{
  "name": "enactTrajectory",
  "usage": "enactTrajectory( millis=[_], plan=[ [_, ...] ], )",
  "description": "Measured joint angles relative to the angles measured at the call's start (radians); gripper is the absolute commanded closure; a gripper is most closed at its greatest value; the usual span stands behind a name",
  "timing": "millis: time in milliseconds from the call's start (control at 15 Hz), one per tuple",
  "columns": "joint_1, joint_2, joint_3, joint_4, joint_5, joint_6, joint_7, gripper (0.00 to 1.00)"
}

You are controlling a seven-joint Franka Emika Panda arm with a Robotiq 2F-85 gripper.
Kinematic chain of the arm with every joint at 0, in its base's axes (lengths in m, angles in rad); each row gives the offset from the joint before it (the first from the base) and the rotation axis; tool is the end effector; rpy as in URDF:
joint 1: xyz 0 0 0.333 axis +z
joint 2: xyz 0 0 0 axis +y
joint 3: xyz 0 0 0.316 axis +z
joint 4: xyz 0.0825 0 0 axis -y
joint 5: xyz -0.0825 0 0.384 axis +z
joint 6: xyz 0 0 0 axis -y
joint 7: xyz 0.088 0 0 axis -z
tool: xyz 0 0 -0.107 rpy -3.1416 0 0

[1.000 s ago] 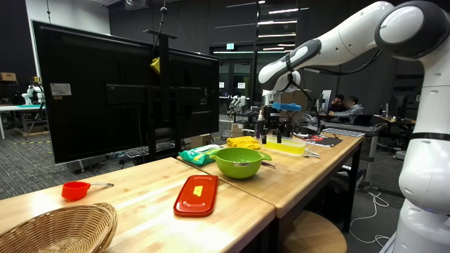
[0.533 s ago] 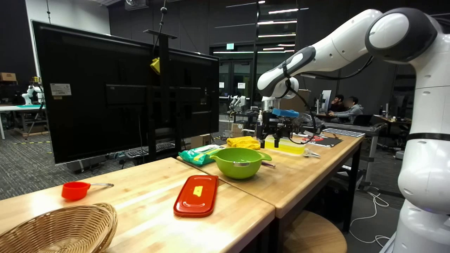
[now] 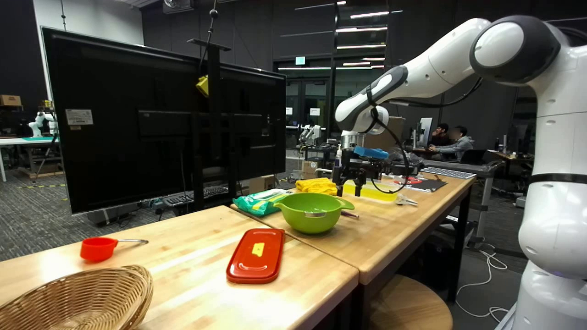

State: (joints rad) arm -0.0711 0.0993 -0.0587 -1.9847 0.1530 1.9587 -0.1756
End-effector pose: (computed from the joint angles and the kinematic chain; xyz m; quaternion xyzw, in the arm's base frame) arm 0.5594 -0.0623 0.4062 -0.9958 0.0105 0.0515 0.0746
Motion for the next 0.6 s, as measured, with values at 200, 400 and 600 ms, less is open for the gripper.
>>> enactTrajectory(
  millis=[200,400,600],
  plan=[
    [0.001,0.008,0.002,-0.021,0.003,0.050,0.003,0.00],
    [0.001,0.017,0.002,-0.046,0.004,0.107,0.004,0.00],
    [0.001,0.025,0.002,-0.070,0.004,0.156,0.009,0.00]
  ],
)
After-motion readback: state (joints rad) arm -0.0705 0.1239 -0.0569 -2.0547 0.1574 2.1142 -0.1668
